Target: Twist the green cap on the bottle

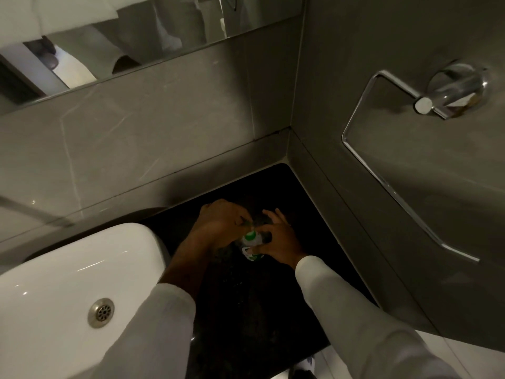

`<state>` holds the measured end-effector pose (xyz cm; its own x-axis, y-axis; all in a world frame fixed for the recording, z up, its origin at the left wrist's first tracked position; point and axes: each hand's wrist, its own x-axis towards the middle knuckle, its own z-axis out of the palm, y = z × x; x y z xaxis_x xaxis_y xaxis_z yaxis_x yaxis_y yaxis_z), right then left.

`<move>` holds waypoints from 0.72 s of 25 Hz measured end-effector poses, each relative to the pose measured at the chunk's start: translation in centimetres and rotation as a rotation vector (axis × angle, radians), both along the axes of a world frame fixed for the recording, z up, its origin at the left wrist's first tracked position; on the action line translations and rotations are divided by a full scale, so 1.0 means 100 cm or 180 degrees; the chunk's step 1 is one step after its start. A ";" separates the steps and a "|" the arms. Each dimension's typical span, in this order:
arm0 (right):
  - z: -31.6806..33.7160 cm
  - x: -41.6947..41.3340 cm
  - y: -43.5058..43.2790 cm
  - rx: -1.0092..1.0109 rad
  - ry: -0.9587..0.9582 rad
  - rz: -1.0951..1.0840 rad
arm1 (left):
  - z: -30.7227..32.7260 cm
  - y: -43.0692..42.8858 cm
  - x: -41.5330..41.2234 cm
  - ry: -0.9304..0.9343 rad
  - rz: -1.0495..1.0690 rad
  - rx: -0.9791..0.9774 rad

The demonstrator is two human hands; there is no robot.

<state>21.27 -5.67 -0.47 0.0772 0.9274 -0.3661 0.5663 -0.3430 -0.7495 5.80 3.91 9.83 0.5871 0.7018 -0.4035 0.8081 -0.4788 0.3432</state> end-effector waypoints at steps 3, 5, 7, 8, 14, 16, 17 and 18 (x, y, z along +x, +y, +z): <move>0.001 -0.001 -0.003 -0.0023 0.0031 -0.0024 | -0.009 0.001 0.004 -0.0118 0.0385 -0.0277; 0.002 -0.001 -0.004 -0.0020 0.0052 -0.0019 | -0.017 -0.002 0.005 -0.0276 0.0766 -0.0362; 0.003 -0.002 -0.005 -0.0020 0.0030 -0.0006 | -0.024 -0.006 0.004 -0.0478 0.0979 -0.0517; 0.003 -0.002 -0.006 -0.0021 0.0013 -0.0002 | -0.028 -0.008 0.002 -0.0565 0.1039 -0.0619; -0.007 -0.005 -0.020 0.0150 -0.0002 -0.0073 | -0.043 -0.025 -0.005 -0.0890 0.1412 -0.0911; -0.011 -0.007 -0.024 0.0152 -0.0010 -0.0111 | -0.047 -0.031 -0.009 -0.0954 0.1396 -0.0996; -0.013 -0.009 -0.025 0.0161 -0.0020 -0.0134 | -0.048 -0.033 -0.010 -0.0939 0.1391 -0.0998; -0.016 -0.009 -0.026 0.0181 -0.0022 -0.0163 | -0.048 -0.035 -0.012 -0.0918 0.1385 -0.0972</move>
<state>20.37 -8.27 -2.08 0.1275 0.9414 -0.3123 0.5543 -0.3288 -0.7647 4.63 0.44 5.04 0.3879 0.7796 -0.4917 0.7615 0.0294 0.6475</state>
